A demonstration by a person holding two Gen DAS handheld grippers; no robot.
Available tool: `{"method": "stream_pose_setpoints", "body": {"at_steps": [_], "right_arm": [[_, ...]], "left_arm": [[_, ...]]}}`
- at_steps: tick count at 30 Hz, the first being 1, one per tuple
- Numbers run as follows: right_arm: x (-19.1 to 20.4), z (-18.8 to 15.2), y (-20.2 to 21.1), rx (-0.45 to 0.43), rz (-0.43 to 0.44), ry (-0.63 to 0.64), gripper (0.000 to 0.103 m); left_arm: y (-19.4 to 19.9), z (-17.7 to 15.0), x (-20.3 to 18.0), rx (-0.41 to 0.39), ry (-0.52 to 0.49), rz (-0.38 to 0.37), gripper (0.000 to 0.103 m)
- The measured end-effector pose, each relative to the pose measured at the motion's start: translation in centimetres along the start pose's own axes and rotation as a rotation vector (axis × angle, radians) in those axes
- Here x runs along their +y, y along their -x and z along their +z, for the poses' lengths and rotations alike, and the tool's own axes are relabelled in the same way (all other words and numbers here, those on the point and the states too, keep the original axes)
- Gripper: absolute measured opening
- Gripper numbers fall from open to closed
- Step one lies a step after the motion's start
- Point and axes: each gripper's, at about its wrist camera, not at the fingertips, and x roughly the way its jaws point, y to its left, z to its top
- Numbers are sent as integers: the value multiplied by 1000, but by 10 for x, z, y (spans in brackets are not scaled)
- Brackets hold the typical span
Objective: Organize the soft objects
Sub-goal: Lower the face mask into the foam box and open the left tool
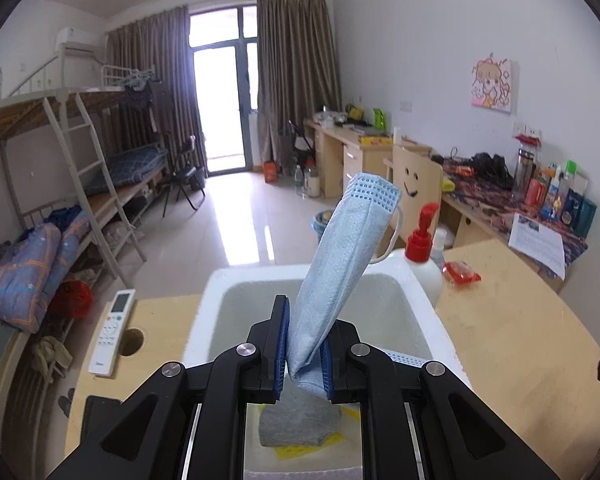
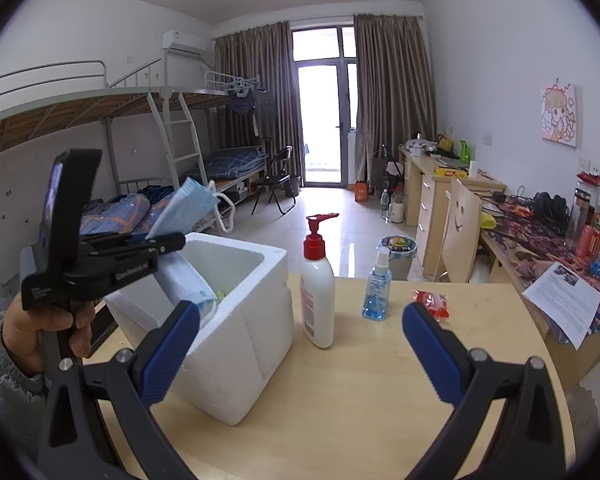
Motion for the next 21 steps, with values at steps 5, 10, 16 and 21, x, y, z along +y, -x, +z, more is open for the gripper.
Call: {"method": "stream_pose_setpoints", "body": {"at_steps": [5,10,16,21], "right_arm": [[-2,-2,1,-3,-4,-5,102],[-4,-1,2,-6,-1,-19,102],[-4,-3,3,-7,-3,-19,102],[-2,-2,7,-14,-5,-21,102]], "left_arm": [[-7,1,0,30,12,-6,31],[-1,2,7,-16,43,26,95],[9,4,7,-49,52,13,102],[24,-1,3,-69,23,9,102]]}}
